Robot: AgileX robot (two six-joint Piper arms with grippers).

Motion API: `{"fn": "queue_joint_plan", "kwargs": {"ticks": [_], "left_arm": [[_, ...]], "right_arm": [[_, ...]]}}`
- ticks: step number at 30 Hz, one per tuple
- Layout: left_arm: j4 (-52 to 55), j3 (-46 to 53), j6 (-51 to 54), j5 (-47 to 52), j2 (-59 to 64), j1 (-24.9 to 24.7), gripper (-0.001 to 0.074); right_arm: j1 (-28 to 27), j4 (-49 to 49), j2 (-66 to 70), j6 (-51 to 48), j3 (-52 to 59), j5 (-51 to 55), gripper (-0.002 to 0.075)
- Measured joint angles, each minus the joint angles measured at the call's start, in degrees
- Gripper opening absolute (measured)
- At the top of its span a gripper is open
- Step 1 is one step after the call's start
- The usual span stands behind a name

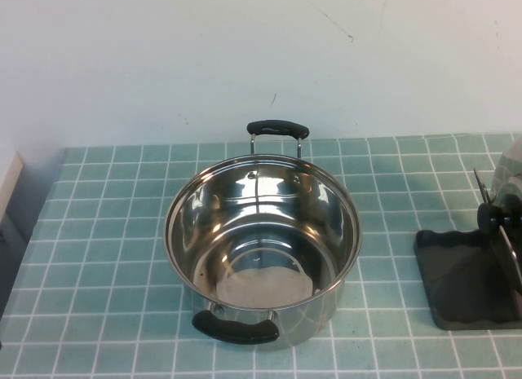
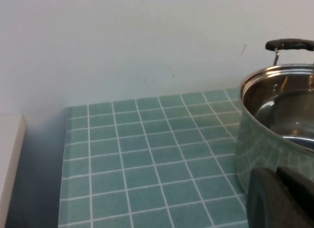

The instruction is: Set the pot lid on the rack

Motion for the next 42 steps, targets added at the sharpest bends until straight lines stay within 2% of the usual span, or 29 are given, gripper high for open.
{"fn": "queue_joint_plan", "kwargs": {"ticks": [3,8,12,19,23,31,42], "left_arm": [[-4.8,3.8,3.5,-2.9,-4.2,3.0,-0.0001],[-11.8,11.7,2.6,-12.0,-7.1,10.9,-0.0001],[-13.1,12.4,1.1,-12.5,-7.2,13.4,-0.0002],[-12.9,12.4,1.0,-4.8,-7.3,13.4,-0.0001],[-10.8,12.4,0.7,-0.1,-7.3,10.9,-0.0002],[-8.2,12.3,1.4,0.3,-7.5,6.5,-0.0002],[-8.0,12.3,3.0,0.4,-7.5,6.5,-0.0002]], "right_arm": [[0.0,0.0,0.0,0.0,0.0,0.0,-0.0002],[0.0,0.0,0.0,0.0,0.0,0.0,-0.0002],[0.0,0.0,0.0,-0.1,0.0,0.0,-0.0002],[0.0,0.0,0.0,-0.1,0.0,0.1,-0.0003],[0.0,0.0,0.0,-0.1,0.0,0.1,-0.0003],[0.0,0.0,0.0,-0.1,0.0,0.1,-0.0003],[0.0,0.0,0.0,-0.1,0.0,0.1,-0.0003]]}}
